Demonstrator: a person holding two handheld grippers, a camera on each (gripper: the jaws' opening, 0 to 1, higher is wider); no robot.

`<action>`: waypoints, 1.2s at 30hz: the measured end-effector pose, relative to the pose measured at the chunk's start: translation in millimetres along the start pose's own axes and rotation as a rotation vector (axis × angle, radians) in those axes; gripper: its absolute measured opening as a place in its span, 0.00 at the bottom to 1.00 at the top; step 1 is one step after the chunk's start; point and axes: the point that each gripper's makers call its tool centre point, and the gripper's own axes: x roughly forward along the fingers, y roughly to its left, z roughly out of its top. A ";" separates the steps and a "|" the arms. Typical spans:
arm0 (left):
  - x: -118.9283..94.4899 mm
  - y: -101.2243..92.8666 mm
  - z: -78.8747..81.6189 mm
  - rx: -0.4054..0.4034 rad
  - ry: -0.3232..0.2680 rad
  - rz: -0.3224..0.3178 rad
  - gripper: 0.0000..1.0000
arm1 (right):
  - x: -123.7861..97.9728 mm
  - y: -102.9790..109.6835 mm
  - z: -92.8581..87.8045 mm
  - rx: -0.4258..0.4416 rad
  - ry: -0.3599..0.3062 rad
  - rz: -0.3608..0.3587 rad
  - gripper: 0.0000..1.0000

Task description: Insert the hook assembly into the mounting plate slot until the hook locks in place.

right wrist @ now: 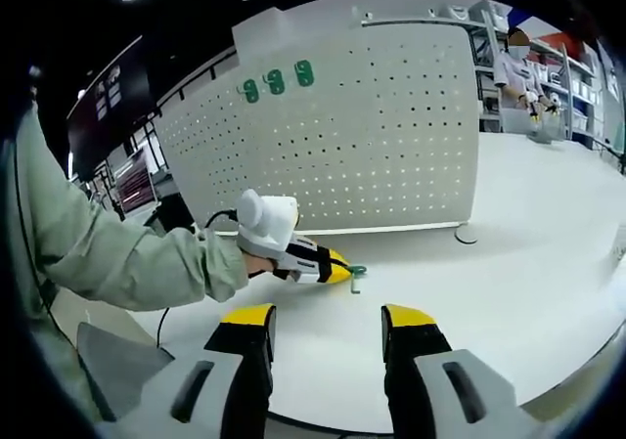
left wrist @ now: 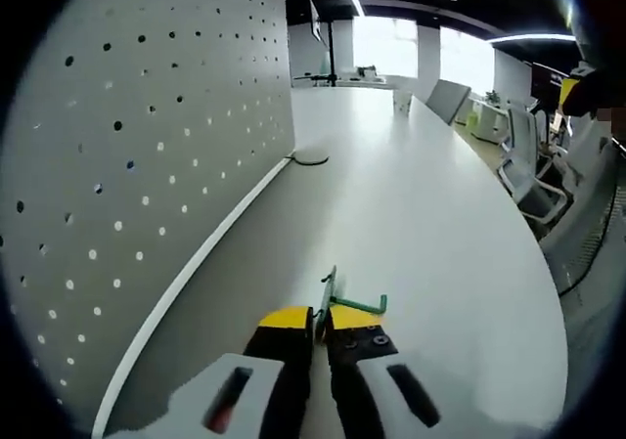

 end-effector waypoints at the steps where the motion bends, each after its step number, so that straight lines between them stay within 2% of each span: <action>1: -0.1 -0.4 0.0 0.000 0.000 0.001 0.05 | 0.1 0.0 0.1 0.001 -0.001 0.000 0.42; 7: -1.1 -4.6 -0.7 -0.015 -0.005 -0.012 0.04 | 0.0 0.3 -0.1 0.003 -0.002 0.002 0.42; 15: -11.7 -6.2 0.7 -0.027 -0.021 0.004 0.03 | -4.5 -0.6 3.5 0.000 -0.015 -0.002 0.42; 36: -45.4 -3.7 23.3 -0.022 -0.081 0.052 0.03 | -13.9 9.7 21.4 -0.033 -0.059 0.007 0.42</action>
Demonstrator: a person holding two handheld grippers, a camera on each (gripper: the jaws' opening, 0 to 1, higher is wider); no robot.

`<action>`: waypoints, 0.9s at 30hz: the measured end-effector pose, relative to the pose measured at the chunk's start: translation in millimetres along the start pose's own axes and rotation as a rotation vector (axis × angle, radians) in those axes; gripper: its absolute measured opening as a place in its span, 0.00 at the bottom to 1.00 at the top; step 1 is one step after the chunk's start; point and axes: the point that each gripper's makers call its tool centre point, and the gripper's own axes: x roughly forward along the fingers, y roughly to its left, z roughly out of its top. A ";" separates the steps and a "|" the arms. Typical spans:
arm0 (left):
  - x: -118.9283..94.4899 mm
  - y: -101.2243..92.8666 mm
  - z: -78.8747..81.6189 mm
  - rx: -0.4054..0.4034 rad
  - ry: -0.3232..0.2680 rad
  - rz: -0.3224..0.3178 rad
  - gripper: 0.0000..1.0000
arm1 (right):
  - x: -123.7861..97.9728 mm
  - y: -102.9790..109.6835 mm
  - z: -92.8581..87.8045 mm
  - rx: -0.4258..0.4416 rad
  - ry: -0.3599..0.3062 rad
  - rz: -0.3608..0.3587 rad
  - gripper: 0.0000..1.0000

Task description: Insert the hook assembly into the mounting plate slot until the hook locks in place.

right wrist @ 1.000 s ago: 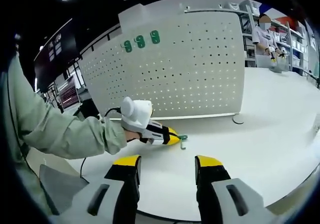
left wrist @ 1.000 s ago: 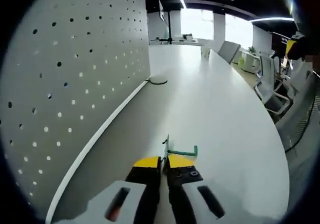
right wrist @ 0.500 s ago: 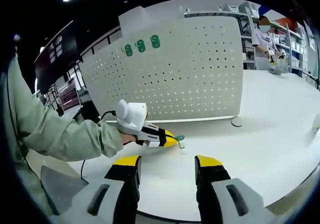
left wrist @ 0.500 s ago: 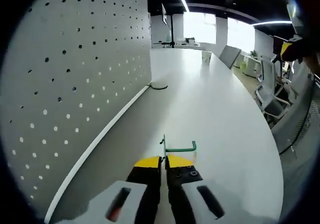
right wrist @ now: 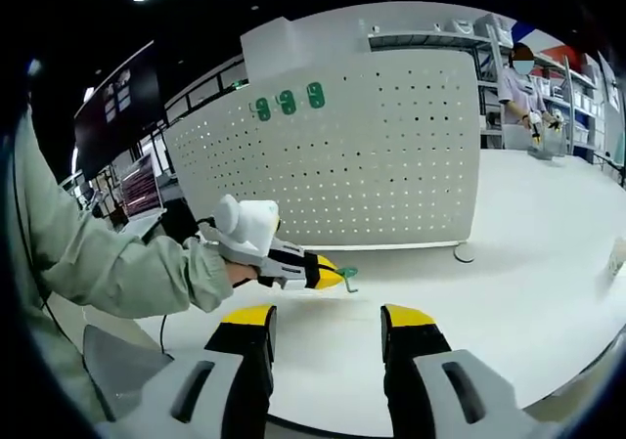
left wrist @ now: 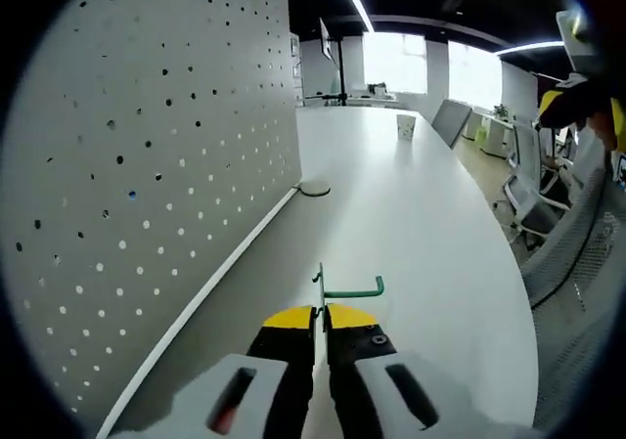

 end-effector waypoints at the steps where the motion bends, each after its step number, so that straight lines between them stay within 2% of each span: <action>1: -2.6 -0.3 1.1 -0.001 -0.002 0.004 0.03 | -0.4 1.1 0.7 -0.002 -0.002 0.002 0.42; 12: -26.9 -0.8 2.0 -0.017 -0.022 0.046 0.03 | -2.4 9.2 1.2 -0.005 -0.008 0.026 0.41; 18: -41.3 -5.3 -3.3 -0.028 -0.026 0.065 0.03 | -1.1 15.8 4.2 -0.008 -0.017 0.051 0.41; 27: -66.2 -15.1 -1.8 -0.014 -0.032 0.095 0.03 | -0.3 26.6 10.3 -0.023 -0.029 0.094 0.41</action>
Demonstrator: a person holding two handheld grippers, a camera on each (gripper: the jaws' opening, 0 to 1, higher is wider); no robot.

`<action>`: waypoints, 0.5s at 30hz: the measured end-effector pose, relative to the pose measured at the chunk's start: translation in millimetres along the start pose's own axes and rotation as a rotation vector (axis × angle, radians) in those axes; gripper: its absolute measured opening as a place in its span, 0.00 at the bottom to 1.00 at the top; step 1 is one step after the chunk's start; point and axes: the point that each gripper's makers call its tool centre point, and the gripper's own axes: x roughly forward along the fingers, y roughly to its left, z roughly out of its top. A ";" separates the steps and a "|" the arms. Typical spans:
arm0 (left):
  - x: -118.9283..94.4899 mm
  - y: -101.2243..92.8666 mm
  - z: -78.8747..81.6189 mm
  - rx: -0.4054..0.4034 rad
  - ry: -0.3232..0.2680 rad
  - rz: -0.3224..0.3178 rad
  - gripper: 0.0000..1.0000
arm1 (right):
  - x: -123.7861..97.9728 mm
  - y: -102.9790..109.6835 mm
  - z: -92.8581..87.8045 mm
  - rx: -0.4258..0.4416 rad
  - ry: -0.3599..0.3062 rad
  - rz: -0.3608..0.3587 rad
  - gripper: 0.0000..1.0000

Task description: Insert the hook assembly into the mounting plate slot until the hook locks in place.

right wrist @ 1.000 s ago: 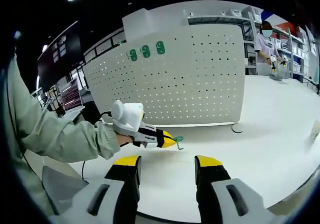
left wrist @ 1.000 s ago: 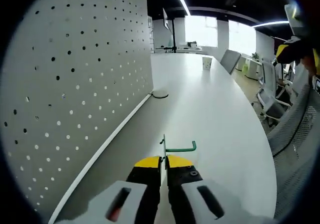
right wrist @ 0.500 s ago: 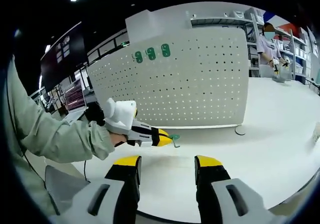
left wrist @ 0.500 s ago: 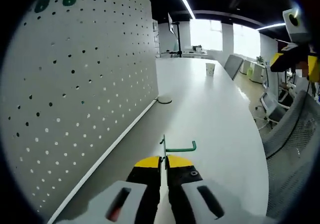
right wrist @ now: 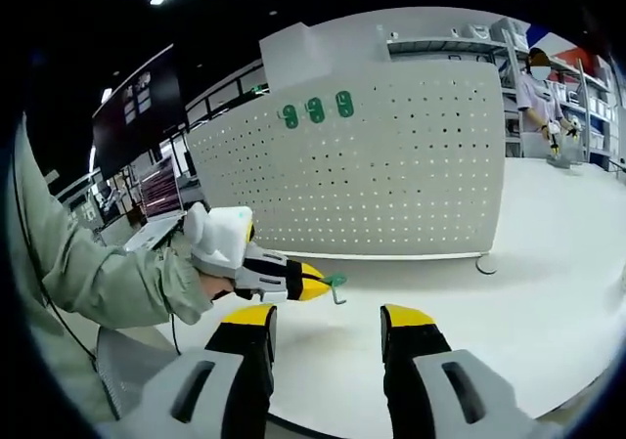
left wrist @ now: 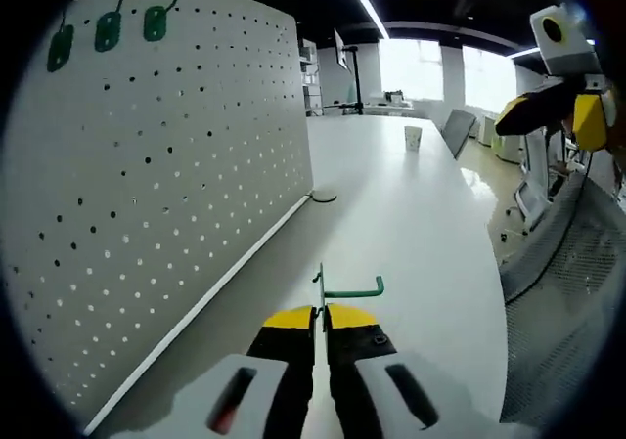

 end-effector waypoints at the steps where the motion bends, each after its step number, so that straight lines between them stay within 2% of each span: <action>1: -2.1 -0.4 0.4 -0.003 -0.002 0.002 0.03 | 0.1 1.1 0.2 -0.002 -0.001 0.004 0.41; 15: -39.4 -7.5 6.8 -0.017 -0.023 0.062 0.03 | 2.6 15.9 6.4 -0.022 -0.012 0.074 0.41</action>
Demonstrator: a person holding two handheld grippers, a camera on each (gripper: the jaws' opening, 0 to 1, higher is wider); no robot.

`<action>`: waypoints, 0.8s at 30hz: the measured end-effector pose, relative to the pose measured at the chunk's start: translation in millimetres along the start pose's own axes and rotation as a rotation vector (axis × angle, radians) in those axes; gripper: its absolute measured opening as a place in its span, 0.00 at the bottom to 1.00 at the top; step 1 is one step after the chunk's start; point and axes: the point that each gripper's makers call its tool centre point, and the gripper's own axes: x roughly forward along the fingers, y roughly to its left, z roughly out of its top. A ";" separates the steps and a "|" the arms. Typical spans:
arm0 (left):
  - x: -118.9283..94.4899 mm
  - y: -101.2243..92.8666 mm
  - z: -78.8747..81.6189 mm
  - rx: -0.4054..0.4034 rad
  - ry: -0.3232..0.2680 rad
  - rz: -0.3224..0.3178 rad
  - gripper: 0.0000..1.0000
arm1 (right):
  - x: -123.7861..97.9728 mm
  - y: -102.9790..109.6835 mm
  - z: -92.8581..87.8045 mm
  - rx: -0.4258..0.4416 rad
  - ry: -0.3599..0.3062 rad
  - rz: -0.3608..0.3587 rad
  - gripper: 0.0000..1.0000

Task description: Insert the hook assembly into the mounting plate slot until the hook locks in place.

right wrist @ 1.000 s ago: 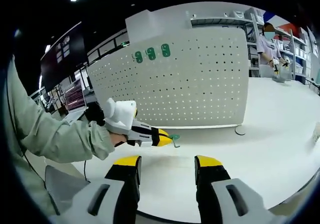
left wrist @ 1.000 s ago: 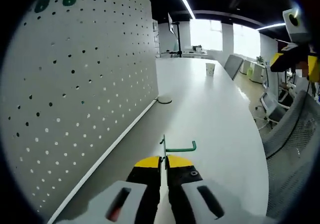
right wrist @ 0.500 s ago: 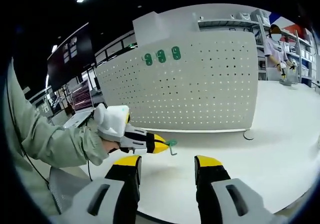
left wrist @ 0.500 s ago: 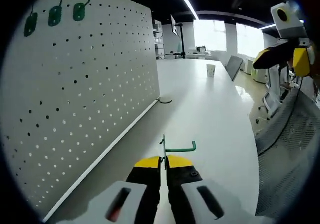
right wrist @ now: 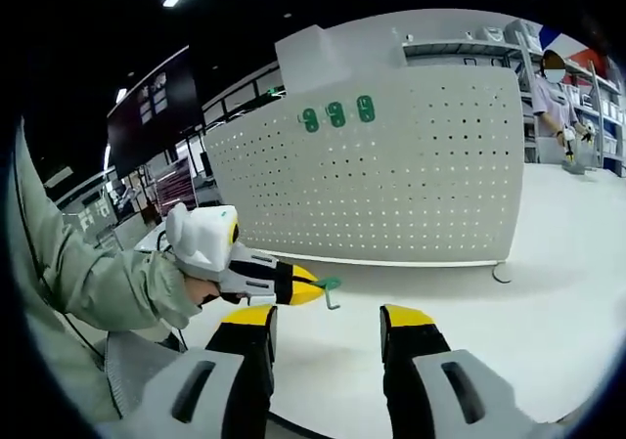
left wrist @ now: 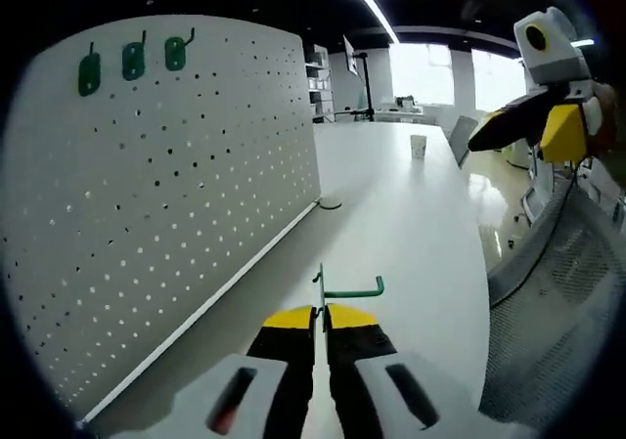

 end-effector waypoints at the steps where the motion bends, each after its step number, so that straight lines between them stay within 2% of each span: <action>1: -1.8 -0.7 0.0 -0.001 -0.001 0.002 0.03 | 0.6 0.8 1.1 -0.001 -0.001 0.006 0.41; 7: -15.9 -3.5 1.8 -0.013 -0.011 0.025 0.03 | 4.2 5.4 6.9 -0.016 -0.009 0.032 0.41; 9: -20.0 -2.9 4.7 -0.045 -0.027 0.035 0.03 | 5.1 6.9 7.7 -0.020 -0.010 0.038 0.41; 13: -28.5 -4.0 10.8 -0.048 -0.048 0.049 0.03 | 7.3 11.3 8.5 -0.024 -0.008 0.055 0.41; 24: -51.5 -5.7 42.4 -0.032 -0.132 0.077 0.03 | 10.1 24.4 14.9 -0.038 -0.017 0.094 0.40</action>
